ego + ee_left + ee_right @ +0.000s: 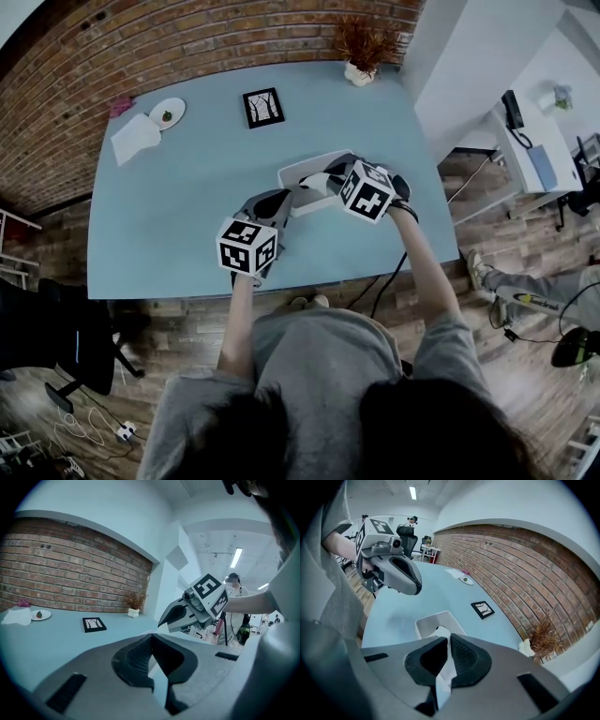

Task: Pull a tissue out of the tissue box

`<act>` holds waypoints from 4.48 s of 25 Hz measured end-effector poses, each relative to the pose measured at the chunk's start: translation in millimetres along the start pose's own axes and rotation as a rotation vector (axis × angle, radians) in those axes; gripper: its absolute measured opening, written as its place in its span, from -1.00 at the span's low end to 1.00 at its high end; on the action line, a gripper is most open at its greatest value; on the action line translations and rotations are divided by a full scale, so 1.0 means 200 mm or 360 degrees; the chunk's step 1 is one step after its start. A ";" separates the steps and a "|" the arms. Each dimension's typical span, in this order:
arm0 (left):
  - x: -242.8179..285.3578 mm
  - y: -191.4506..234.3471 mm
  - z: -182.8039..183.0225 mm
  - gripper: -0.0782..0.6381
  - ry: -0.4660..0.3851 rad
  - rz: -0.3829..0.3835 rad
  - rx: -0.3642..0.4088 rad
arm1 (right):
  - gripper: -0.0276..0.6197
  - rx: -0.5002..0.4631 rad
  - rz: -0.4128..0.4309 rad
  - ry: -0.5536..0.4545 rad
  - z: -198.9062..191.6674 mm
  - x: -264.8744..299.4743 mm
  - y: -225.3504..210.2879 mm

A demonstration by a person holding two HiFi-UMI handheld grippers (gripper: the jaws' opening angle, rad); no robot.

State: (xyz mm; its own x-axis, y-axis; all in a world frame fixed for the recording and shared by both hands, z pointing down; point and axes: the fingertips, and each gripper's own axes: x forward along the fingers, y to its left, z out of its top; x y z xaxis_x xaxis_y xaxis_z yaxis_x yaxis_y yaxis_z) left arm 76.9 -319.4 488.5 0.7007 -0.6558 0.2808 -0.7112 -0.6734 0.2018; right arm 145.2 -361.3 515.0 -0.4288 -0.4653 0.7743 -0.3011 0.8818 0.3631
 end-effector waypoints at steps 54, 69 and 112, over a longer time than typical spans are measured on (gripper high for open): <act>-0.16 -0.14 0.06 -0.77 -0.0103 -0.0256 0.0133 | -0.91 0.0316 -0.0556 -0.0102 0.00 -0.34 0.02; -0.28 -0.21 0.13 -0.77 -0.0224 -0.0296 0.0176 | -0.91 0.0543 -0.0719 -0.0448 0.16 -0.62 0.03; -0.29 -0.34 0.17 -0.77 -0.0313 -0.0324 0.0189 | -0.91 0.1129 -0.0821 -0.1041 0.06 -0.77 0.18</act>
State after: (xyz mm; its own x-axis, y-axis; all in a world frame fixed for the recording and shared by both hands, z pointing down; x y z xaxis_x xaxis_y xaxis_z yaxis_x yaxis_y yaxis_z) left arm 86.4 -247.4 425.7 0.8340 -0.5490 0.0562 -0.5515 -0.8254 0.1209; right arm 189.4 -258.9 403.4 -0.4166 -0.9020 0.1136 -0.9066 0.4215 0.0214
